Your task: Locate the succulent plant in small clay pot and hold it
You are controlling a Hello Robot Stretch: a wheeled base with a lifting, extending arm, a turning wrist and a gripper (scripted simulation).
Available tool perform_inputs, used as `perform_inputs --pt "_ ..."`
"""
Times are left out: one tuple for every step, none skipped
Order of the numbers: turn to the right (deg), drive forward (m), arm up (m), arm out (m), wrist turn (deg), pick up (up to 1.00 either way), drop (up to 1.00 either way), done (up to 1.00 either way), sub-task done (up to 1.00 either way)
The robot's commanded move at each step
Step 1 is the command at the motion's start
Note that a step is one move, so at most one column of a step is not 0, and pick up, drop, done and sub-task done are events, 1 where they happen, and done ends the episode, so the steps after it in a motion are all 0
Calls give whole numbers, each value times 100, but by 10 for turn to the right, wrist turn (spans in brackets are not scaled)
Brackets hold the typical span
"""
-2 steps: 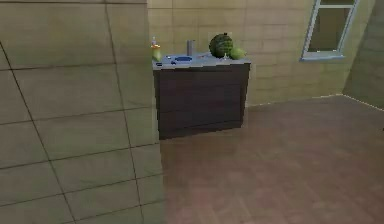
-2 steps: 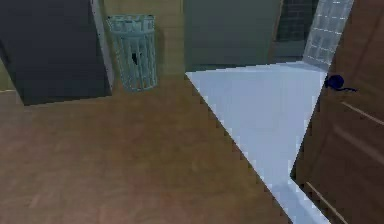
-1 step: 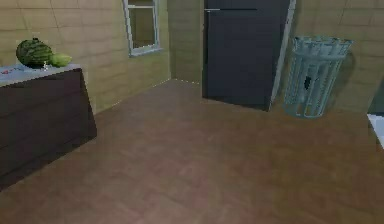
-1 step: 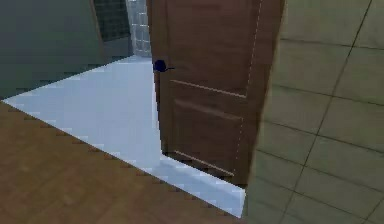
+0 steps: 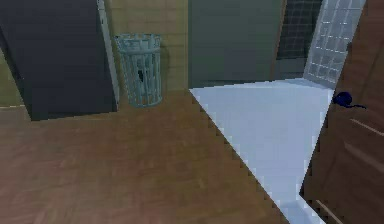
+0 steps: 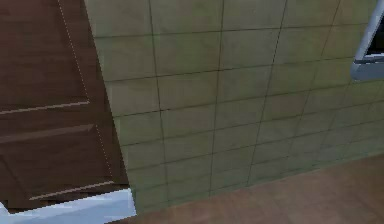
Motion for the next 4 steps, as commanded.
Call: perform_inputs --pt "90 0 0 0 0 0 0 0 0" --pt "0 100 0 0 0 0 0 0 0" --pt "90 0 0 0 0 0 0 0 0" --pt "0 30 0 0 0 0 0 0 0"
